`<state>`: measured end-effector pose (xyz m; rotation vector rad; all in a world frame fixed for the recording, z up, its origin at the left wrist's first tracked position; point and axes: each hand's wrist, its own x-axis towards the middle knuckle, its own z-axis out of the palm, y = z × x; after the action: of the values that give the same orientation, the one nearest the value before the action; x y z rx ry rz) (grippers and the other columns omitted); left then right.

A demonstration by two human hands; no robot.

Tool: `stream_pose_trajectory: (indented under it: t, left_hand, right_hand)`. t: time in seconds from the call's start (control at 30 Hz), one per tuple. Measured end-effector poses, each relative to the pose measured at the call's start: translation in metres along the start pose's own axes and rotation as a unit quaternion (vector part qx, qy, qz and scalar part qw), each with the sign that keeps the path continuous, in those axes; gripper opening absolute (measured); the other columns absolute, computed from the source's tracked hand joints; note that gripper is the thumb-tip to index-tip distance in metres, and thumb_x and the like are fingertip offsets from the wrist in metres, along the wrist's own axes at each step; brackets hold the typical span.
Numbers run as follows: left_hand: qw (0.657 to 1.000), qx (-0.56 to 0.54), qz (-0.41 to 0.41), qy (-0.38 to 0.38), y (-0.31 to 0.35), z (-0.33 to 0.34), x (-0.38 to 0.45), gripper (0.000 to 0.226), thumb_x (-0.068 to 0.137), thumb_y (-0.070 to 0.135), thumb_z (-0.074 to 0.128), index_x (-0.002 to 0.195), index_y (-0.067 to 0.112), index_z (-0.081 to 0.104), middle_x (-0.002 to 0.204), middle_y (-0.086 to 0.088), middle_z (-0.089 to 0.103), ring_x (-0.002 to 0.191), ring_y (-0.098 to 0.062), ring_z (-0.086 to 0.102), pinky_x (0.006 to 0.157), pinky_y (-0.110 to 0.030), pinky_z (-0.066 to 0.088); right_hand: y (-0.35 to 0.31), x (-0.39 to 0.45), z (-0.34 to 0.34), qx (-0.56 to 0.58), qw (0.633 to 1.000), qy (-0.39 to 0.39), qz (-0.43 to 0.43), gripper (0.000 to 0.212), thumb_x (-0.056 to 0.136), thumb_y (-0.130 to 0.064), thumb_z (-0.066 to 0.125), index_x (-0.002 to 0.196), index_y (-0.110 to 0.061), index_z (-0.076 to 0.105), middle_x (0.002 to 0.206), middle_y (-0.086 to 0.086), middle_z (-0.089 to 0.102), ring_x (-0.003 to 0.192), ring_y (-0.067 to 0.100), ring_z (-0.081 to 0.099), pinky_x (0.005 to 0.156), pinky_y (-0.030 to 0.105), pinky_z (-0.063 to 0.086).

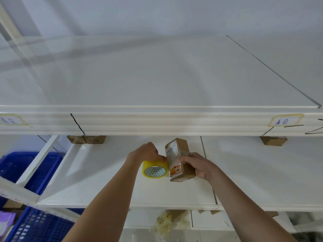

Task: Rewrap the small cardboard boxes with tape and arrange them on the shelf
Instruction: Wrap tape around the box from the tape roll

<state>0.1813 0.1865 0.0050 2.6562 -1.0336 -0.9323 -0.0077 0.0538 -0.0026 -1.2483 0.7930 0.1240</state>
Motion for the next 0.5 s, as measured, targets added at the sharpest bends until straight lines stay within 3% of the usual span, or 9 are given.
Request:
stream_pose_trajectory:
  t: [0.27, 0.43, 0.5]
  left_hand:
    - [0.999, 0.016, 0.026, 0.024, 0.014, 0.004, -0.002, 0.046, 0.063, 0.069, 0.075, 0.076, 0.025, 0.072, 0.076, 0.005, 0.068, 0.072, -0.014, 0.067, 0.061, -0.028, 0.051]
    - [0.997, 0.024, 0.032, 0.059, 0.020, 0.001, -0.001, 0.046, 0.063, 0.063, 0.075, 0.083, 0.022, 0.072, 0.078, 0.004, 0.069, 0.072, -0.018, 0.068, 0.063, -0.030, 0.055]
    - [0.997, 0.032, 0.032, 0.055, 0.019, 0.000, 0.000, 0.047, 0.063, 0.063, 0.075, 0.085, 0.021, 0.073, 0.079, 0.002, 0.069, 0.073, -0.019, 0.068, 0.065, -0.031, 0.056]
  right_hand:
    - [0.001, 0.004, 0.009, 0.016, 1.000, 0.023, -0.005, 0.031, 0.087, -0.006, 0.066, 0.118, -0.005, 0.067, 0.105, 0.020, 0.075, 0.099, 0.036, 0.073, 0.085, 0.047, 0.060]
    - [0.000, 0.006, 0.024, 0.021, 0.997, 0.059, -0.042, 0.033, 0.083, -0.029, 0.079, 0.114, -0.022, 0.069, 0.098, 0.004, 0.078, 0.092, 0.024, 0.076, 0.082, 0.041, 0.061]
    - [-0.003, 0.007, 0.027, 0.000, 0.996, 0.068, -0.062, 0.033, 0.081, -0.030, 0.082, 0.111, -0.023, 0.071, 0.096, 0.002, 0.079, 0.088, 0.021, 0.076, 0.079, 0.039, 0.062]
